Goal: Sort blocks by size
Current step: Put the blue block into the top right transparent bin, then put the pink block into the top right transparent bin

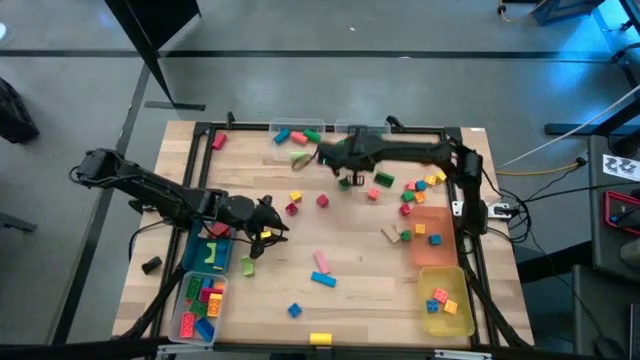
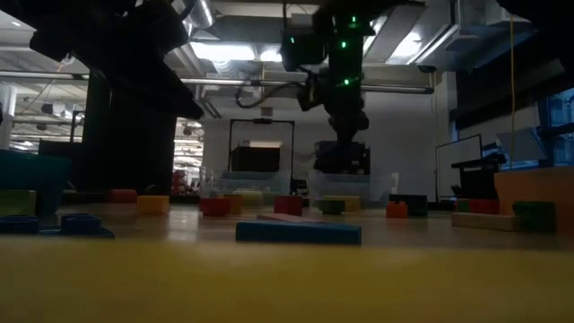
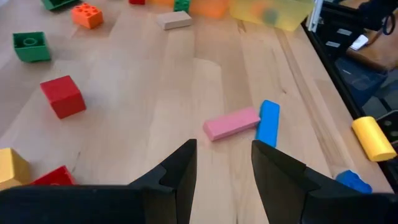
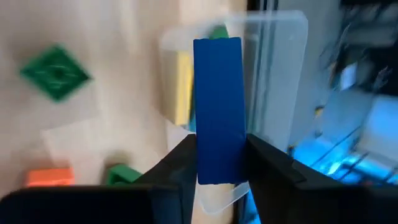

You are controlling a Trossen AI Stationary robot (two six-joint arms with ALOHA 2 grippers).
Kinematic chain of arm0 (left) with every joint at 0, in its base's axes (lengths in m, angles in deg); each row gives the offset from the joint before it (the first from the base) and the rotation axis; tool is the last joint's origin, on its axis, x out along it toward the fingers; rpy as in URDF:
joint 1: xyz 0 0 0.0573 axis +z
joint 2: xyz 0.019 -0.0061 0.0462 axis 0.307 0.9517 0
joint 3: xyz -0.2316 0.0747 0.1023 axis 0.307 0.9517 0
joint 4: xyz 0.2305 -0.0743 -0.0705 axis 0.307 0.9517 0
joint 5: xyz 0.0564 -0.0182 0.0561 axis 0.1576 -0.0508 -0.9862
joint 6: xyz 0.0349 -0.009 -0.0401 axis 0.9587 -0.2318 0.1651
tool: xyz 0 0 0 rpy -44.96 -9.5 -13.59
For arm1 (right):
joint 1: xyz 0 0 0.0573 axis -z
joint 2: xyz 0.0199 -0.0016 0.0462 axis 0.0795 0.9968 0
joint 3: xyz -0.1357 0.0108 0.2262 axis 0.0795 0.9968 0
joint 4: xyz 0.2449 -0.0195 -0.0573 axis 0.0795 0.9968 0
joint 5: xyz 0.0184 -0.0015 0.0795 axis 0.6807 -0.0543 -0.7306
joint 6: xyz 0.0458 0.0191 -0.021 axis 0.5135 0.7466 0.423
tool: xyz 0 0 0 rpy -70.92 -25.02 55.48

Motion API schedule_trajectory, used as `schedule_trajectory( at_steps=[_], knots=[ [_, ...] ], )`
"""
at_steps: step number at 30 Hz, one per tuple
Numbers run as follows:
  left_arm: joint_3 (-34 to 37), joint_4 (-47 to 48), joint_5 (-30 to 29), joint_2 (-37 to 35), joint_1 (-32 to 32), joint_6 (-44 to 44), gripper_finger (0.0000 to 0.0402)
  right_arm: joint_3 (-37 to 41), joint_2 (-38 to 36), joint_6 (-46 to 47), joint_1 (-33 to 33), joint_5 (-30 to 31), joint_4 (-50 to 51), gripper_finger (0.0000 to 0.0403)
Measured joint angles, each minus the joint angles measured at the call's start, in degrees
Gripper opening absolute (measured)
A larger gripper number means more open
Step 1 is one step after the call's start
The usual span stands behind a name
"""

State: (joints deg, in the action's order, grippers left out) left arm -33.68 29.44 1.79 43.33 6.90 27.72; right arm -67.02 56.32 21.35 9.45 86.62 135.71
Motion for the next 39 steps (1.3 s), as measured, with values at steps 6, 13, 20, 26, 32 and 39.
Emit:
schedule_trajectory(
  at_steps=[6, 13, 20, 26, 32, 39],
  knots=[
    [0.0, 0.0, 0.1, 0.0, -2.1, 2.5, 0.0137, 0.0, 0.0, 0.2, 7.7, -1.2, -2.0, 0.0116],
    [0.0, 0.0, 0.1, 0.0, -3.3, 3.2, 0.0137, 0.0, 0.0, 0.7, 13.4, -9.9, -3.4, 0.0144],
    [0.0, -0.1, -0.7, 0.0, -3.3, 3.1, 0.0137, 0.0, 0.0, 4.3, 14.5, -12.0, -3.3, 0.0192],
    [0.0, -0.1, -1.6, 0.0, -3.3, 3.1, 0.0137, 0.0, 0.0, 7.2, 13.3, -12.2, 0.1, 0.0200],
    [0.0, -0.6, -1.6, 0.0, -3.3, 4.8, 0.0137, 0.0, -2.6, 10.0, 8.4, -12.0, 10.9, 0.0194],
    [-0.1, -3.5, -1.6, 0.0, -3.3, 4.9, 0.0137, 0.0, -6.3, 17.4, -1.1, -13.2, 14.1, 0.0193]
  ],
)
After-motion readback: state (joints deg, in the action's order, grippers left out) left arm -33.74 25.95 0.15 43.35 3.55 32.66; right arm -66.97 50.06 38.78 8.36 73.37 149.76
